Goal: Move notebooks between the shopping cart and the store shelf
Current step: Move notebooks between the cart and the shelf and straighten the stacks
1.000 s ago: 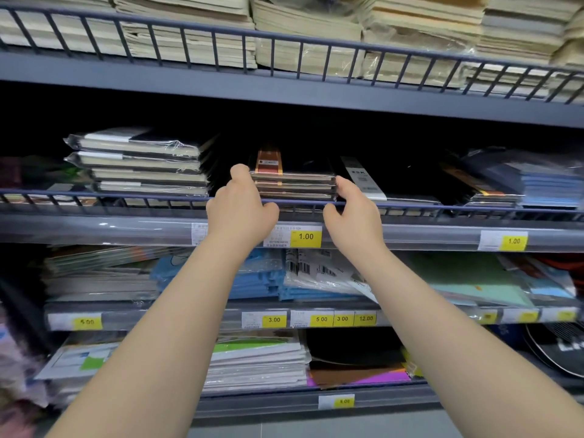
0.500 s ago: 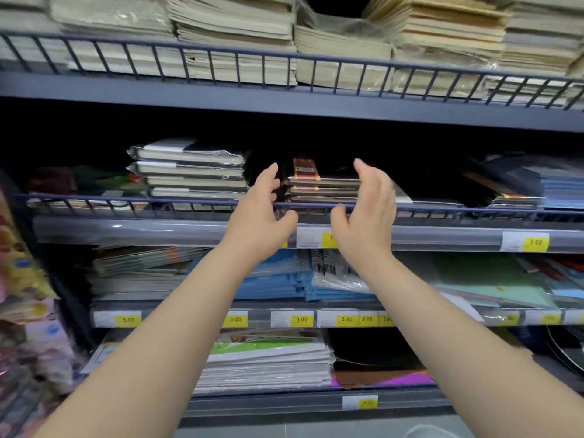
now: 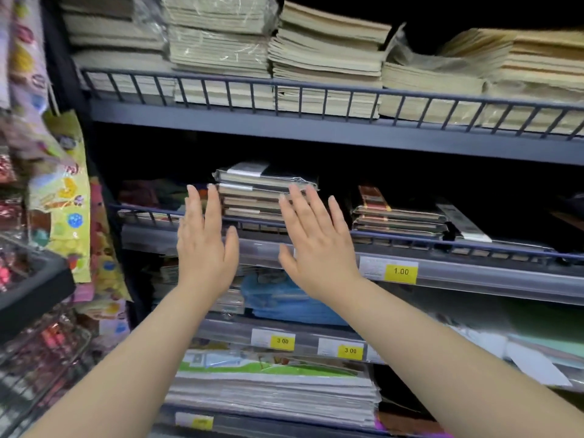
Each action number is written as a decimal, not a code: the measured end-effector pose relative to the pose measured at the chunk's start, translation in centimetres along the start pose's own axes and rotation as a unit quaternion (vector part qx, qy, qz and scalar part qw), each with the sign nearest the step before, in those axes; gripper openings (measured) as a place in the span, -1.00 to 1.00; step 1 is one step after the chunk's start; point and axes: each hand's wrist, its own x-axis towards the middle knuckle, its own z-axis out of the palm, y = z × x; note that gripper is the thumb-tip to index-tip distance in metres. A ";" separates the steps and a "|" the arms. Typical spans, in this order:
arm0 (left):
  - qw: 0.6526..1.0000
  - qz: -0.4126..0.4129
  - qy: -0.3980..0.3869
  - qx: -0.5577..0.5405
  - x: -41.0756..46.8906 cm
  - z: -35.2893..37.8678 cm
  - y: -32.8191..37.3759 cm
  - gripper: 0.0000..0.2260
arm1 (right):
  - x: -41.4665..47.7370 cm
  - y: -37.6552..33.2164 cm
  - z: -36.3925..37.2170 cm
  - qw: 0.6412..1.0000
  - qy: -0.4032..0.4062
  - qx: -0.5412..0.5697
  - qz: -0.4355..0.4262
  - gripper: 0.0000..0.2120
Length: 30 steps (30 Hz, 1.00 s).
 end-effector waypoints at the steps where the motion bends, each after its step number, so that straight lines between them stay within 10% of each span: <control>1: 1.000 -0.002 -0.008 0.003 0.4 0.1 0.1 -0.41 | 0.5 0.0 0.2 1.000 0.004 -0.007 -0.004 -0.35; 13: 0.996 0.045 -0.026 0.070 2.0 0.8 1.1 -0.45 | 0.7 1.1 3.3 0.998 -0.064 0.002 0.012 -0.37; 21: 0.990 -0.071 0.018 -0.119 3.5 0.1 1.5 -0.47 | 1.0 0.0 -0.7 0.921 -0.056 0.349 0.165 -0.34; 30: 0.996 -0.034 -0.082 -0.024 5.7 -0.2 0.8 -0.28 | 2.2 0.2 -0.6 0.933 -0.138 0.231 0.238 -0.15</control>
